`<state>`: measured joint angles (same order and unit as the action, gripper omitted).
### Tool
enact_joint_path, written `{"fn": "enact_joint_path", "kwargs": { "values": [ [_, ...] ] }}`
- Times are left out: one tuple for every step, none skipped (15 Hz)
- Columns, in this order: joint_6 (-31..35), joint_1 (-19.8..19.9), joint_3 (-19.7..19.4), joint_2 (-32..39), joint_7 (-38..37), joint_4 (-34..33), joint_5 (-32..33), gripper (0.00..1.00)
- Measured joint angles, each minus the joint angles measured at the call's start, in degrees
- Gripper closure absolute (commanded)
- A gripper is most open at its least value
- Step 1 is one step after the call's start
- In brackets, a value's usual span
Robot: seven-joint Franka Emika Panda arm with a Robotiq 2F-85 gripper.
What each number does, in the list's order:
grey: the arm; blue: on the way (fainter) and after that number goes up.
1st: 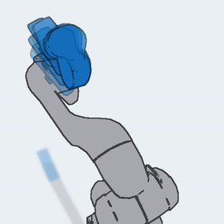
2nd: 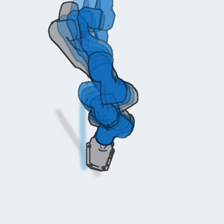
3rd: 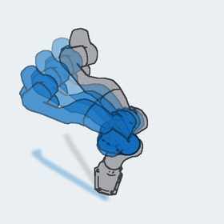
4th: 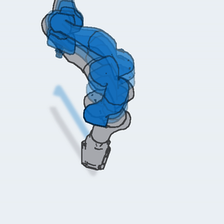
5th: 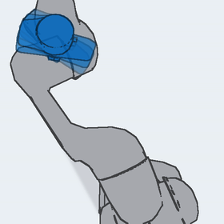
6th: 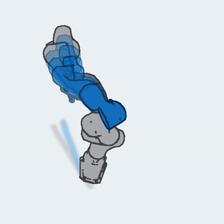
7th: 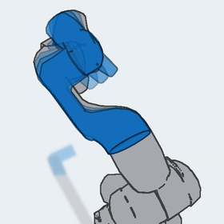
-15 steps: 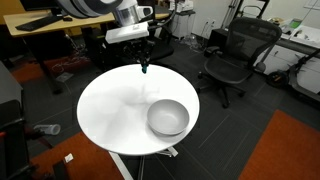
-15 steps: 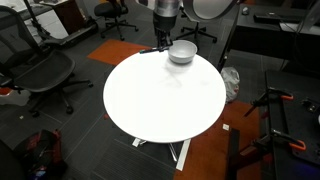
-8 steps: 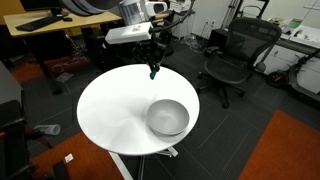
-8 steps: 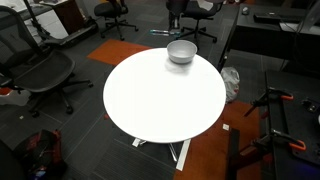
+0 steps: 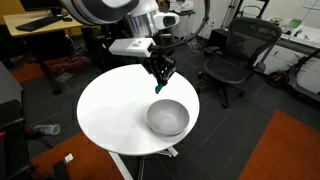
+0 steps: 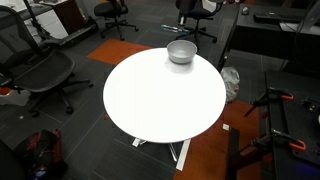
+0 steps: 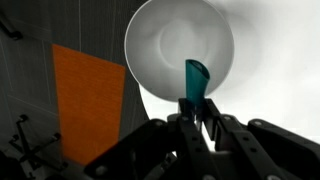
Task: Put the green object in the grey bowl
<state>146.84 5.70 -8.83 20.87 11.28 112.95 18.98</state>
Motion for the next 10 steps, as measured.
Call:
{"fn": "enact_joint_path", "kwargs": {
  "values": [
    [0.0, 0.3, -0.1, 0.6, -0.6, 0.0, 0.0, 0.95],
    [0.0, 0.6, -0.1, 1.2, -0.9, 0.0, -0.2, 0.95],
    [0.0, 0.9, -0.1, 1.9, -1.3, 0.0, -0.3, 0.95],
    [0.0, 1.2, -0.1, 2.6, -1.6, 0.0, -0.6, 0.95],
    [0.0, 1.4, -0.1, 3.4, -1.6, 0.0, -1.2, 0.95],
    [0.0, 1.6, -0.1, 4.1, -1.6, -0.1, -1.9, 0.95],
    [0.0, 1.8, -0.1, 4.7, -1.6, -0.2, -2.5, 0.95],
    [0.0, 2.0, -0.1, 5.4, -1.6, -0.3, -2.9, 0.95],
    [0.0, 2.2, -0.1, 6.0, -1.6, -0.4, -3.4, 0.95],
    [0.0, 2.4, -0.1, 6.6, -1.6, -0.7, -3.8, 0.95]
  ]
}}
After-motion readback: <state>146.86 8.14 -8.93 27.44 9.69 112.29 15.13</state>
